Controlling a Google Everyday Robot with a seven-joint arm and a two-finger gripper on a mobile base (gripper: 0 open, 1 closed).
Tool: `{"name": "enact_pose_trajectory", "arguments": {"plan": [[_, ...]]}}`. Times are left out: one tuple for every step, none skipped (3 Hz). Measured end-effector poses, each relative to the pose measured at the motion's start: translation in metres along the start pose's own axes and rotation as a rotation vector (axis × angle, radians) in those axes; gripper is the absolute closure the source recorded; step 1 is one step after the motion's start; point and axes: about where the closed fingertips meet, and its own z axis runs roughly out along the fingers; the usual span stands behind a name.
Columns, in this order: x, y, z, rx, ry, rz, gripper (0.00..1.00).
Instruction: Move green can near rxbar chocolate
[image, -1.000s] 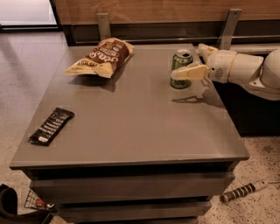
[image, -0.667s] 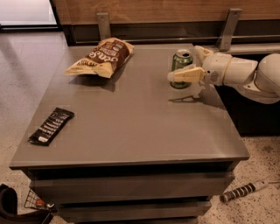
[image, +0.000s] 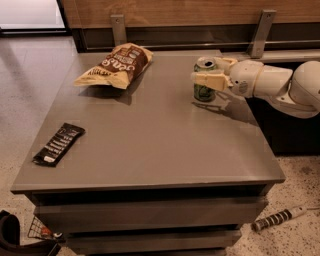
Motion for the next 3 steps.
{"name": "enact_pose_trajectory", "arguments": {"plan": [[-0.0004,0.0016,0.0025,-0.005,-0.001,0.0,0.62],[-0.0008,0.0032,0.0049,-0.009,-0.001,0.0,0.86],[-0.0012,0.0049,0.0074,-0.014,-0.002,0.0,1.0]]}}
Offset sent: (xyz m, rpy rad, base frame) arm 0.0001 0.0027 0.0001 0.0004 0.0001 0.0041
